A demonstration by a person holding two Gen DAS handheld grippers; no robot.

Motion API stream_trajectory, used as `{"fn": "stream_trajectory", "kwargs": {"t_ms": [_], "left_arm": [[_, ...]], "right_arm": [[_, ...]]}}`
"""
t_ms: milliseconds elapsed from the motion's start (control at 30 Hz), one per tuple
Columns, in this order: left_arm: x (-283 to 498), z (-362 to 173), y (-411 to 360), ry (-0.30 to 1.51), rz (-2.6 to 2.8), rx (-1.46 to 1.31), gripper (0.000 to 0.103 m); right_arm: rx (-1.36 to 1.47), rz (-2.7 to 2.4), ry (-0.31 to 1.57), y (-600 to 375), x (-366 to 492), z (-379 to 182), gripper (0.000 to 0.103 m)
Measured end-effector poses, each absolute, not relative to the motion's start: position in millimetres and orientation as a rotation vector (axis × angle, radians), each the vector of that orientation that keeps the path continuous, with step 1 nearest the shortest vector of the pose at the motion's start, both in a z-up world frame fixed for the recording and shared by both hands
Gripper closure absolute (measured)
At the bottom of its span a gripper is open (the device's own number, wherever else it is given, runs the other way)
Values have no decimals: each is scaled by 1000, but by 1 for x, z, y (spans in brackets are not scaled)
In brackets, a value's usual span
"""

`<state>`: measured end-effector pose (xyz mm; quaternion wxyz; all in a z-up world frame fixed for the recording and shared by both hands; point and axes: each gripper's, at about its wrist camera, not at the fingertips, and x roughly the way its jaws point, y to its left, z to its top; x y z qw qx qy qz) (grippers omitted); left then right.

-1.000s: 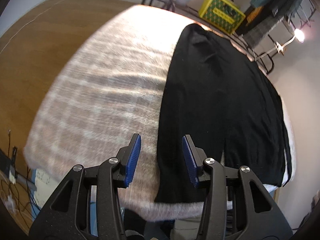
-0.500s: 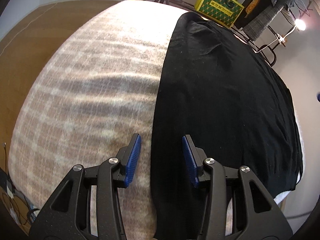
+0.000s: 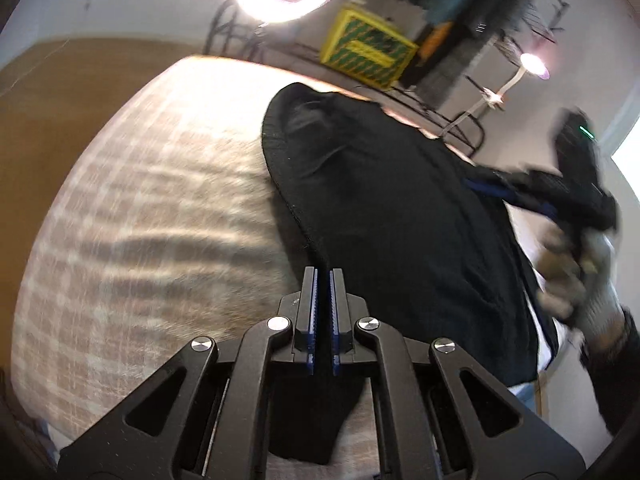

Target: Fold large clothes

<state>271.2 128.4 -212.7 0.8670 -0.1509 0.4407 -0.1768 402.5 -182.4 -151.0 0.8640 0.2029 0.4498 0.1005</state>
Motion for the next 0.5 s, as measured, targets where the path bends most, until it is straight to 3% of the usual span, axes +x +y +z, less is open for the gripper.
{"fn": "stream_trajectory", "kwargs": {"t_ms": [67,133,200,500], "left_arm": [[272,-210,123,928,-393,-317,100],[272,-210,115,935,-415,-310,100],[273,-212,108,943,-434,-303,100],[273,-224,87,965,-490,-275,100]], "right_arm": [[447,225,946,-180,421,-151,61],[467,255,952,-174,444,-152,48],[481,285,963,-167,466,-154,43],[429,305,1047,-103,566,-175,43]]}}
